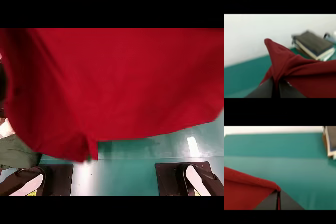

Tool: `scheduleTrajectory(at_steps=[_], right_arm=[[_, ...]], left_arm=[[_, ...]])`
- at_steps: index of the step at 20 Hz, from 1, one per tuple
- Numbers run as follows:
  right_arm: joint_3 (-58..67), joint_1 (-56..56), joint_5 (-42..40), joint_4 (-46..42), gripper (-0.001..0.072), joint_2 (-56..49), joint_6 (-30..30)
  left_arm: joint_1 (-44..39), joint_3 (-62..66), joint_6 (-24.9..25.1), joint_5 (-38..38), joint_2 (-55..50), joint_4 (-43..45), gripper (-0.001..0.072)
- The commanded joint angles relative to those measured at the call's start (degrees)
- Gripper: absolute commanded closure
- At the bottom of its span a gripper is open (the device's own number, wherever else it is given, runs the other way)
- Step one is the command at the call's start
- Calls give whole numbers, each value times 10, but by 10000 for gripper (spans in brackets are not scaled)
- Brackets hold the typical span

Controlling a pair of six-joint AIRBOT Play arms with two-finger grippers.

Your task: Fold the shirts.

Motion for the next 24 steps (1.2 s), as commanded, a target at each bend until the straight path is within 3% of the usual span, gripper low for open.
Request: scheduleTrajectory(at_steps=[1,6,7,8,9,10,13,16,24], right_arm=[[-118,56,14,0,698,-65,23],[-285,126,-106,-42,698,-192,35],[-289,129,-127,-44,697,-219,35],[-287,129,-139,-35,680,-241,35],[-273,129,-138,-33,498,-264,35],[-253,128,-130,-33,397,-285,35],[-196,123,-71,-34,405,-303,17],[-213,123,-49,-35,405,-247,-11],[-360,123,-50,-38,406,-64,-22]], left_arm=[[0,-38,-6,-39,-126,6,683],[0,-55,-26,-80,-310,7,681],[0,-55,-43,-81,-328,14,650],[0,-55,-50,-79,-335,22,328],[1,-54,-59,-73,-336,38,112],[1,-49,-60,-81,-336,52,176],[2,-45,-67,-140,-315,118,176],[37,-73,-103,-190,-276,125,176],[187,-555,-117,-127,-12,67,176]])
